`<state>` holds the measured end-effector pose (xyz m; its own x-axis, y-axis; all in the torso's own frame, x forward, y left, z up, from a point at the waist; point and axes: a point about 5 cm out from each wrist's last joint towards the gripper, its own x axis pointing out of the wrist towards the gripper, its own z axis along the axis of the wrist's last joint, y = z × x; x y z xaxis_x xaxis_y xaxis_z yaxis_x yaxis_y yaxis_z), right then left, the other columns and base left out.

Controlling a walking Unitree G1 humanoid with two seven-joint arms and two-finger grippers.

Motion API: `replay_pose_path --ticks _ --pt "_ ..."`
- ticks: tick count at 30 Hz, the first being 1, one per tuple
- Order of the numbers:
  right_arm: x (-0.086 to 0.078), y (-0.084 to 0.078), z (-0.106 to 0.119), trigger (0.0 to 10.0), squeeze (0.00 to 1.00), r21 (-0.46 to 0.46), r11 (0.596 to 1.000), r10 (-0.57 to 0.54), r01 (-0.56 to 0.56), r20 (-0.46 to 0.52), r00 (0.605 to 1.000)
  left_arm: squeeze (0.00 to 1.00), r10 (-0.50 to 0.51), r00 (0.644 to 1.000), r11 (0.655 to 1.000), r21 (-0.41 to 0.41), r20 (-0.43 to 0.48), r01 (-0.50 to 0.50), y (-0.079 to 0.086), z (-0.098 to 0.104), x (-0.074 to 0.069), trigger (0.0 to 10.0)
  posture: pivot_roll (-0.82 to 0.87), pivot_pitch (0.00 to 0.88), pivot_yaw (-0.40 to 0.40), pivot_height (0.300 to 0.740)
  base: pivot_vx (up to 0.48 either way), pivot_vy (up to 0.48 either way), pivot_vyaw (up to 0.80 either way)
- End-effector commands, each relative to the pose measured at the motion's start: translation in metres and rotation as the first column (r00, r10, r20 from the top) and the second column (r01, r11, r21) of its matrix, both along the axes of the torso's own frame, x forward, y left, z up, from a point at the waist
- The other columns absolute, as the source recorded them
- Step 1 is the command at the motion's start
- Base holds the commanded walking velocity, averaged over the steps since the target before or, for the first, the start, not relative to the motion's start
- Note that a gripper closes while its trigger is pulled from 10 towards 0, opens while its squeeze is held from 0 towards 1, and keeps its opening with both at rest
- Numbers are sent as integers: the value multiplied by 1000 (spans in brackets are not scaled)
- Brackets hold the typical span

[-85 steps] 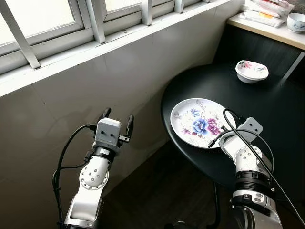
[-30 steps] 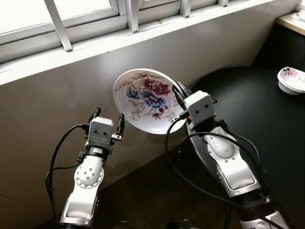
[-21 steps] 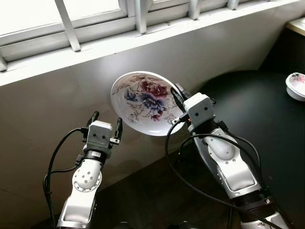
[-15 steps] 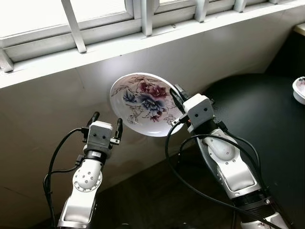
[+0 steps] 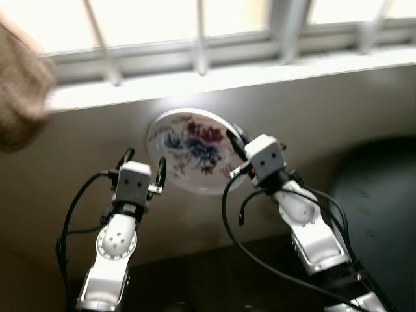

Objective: Kitchen organization

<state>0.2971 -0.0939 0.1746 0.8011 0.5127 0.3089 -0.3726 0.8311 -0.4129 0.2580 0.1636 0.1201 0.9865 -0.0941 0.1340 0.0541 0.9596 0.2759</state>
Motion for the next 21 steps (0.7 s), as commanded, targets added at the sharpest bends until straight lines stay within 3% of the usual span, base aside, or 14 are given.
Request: replay_pose_path --ticks 1,21 --pt "1 -2 7 0 0 12 1000 5 -6 35 999 0 -8 1000 1000 -3 5 8 -3 1 -1 10000 37 17 -14 740 0 0 800" --pt "3 2 7 0 0 11 1000 26 -26 34 999 0 -2 1000 1000 8 14 2 -2 3 1 10000 42 31 -14 740 0 0 800"
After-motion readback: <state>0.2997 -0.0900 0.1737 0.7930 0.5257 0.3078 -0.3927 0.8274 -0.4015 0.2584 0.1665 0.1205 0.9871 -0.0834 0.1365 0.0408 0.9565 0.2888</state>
